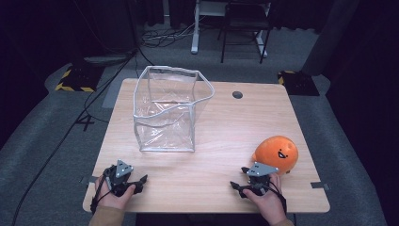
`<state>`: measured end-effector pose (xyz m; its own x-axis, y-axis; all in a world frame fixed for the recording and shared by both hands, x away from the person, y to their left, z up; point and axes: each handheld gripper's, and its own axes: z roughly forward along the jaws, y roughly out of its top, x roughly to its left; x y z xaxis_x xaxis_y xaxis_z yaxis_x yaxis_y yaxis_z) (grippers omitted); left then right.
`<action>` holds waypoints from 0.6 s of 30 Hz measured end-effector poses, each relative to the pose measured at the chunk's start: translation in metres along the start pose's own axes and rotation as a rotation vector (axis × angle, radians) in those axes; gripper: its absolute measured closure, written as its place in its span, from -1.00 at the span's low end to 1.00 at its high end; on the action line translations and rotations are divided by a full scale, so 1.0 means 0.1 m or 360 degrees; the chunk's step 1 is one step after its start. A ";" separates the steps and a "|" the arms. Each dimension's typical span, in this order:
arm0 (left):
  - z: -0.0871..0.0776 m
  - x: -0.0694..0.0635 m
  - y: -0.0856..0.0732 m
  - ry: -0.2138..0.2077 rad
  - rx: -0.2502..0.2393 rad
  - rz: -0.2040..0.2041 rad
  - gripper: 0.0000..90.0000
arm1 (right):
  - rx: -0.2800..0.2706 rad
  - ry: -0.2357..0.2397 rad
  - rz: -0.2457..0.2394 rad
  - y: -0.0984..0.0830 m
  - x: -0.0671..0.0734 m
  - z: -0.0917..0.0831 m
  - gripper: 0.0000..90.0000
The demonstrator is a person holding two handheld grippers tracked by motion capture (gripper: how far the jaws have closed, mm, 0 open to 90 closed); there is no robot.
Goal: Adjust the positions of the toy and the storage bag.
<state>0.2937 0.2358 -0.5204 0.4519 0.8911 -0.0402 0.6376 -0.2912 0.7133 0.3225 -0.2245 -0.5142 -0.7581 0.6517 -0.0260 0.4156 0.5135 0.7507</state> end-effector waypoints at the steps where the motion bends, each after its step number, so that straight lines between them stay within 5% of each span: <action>1: 0.00 0.00 0.00 0.0000 0.0003 0.0002 -0.45 | 0.0000 0.0000 0.0000 0.00 0.00 0.00 -0.43; 18: 0.02 0.01 0.02 -0.0009 0.0005 0.0015 -0.47 | 0.0000 -0.0001 -0.0002 0.00 0.00 0.00 -0.43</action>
<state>0.2968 0.2353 -0.5202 0.4612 0.8865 -0.0373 0.6351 -0.3005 0.7116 0.3224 -0.2245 -0.5142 -0.7582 0.6514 -0.0271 0.4149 0.5142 0.7506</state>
